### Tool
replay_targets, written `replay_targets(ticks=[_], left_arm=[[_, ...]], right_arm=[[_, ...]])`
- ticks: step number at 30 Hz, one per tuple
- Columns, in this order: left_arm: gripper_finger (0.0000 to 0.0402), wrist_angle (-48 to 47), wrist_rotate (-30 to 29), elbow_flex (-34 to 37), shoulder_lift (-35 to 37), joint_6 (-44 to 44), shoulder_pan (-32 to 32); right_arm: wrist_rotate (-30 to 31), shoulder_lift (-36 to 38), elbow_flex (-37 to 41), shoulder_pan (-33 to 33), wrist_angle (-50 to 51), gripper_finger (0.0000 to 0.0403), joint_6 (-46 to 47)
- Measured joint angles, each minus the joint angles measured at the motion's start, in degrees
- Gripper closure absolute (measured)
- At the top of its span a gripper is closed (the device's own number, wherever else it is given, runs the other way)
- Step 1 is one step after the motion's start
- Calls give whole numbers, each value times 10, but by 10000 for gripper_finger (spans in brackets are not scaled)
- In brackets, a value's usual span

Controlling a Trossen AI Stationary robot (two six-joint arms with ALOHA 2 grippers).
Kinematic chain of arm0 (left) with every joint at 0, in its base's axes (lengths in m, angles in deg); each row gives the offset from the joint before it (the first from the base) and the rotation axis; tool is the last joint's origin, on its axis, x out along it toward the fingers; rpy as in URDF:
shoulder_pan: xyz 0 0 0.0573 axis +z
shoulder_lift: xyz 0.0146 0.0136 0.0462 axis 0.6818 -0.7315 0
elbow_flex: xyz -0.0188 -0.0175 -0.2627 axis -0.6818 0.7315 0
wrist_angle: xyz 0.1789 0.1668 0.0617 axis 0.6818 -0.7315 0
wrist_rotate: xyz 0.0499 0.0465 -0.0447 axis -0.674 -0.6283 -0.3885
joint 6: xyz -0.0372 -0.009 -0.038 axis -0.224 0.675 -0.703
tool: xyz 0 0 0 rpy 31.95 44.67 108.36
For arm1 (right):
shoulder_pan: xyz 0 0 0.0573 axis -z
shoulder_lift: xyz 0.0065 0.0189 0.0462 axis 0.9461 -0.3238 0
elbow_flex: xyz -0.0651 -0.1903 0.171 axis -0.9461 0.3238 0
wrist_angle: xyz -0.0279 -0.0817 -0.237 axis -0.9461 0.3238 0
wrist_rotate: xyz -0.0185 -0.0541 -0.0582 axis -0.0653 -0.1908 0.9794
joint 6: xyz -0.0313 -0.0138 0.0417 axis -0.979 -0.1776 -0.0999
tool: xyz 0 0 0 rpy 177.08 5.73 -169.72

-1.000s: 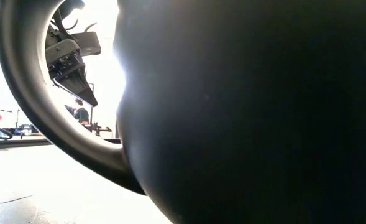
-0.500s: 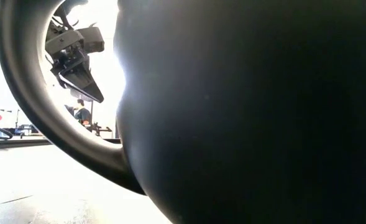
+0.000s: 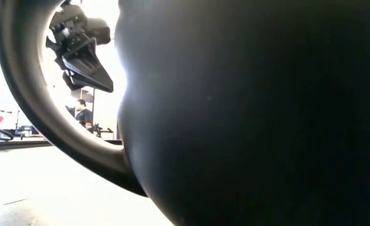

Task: Place coffee mugs
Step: Put the pink mug on the shelf

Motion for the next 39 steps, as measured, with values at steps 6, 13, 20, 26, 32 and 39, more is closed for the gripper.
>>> replay_targets(ticks=[6, 13, 20, 26, 32, 39], left_arm=[[330, -5, 109, 0, 1, -74, -13], [330, -21, 125, -18, 1, -154, -60], [330, -119, 115, -87, -31, -191, -111], [330, -281, 114, -187, -101, -276, -199], [330, -427, 146, -305, -195, -346, -259], [330, -510, 178, -370, -271, -357, -274]], right_arm=[[0, 0, 2, -96, -3, 348, 24], [0, 7, 23, -185, -2, 348, 68], [6, 18, 65, -260, -6, 348, 159], [5, 18, 89, -305, -43, 348, 211], [6, 18, 105, -324, -84, 348, 221], [6, 18, 129, -324, -99, 348, 221]])
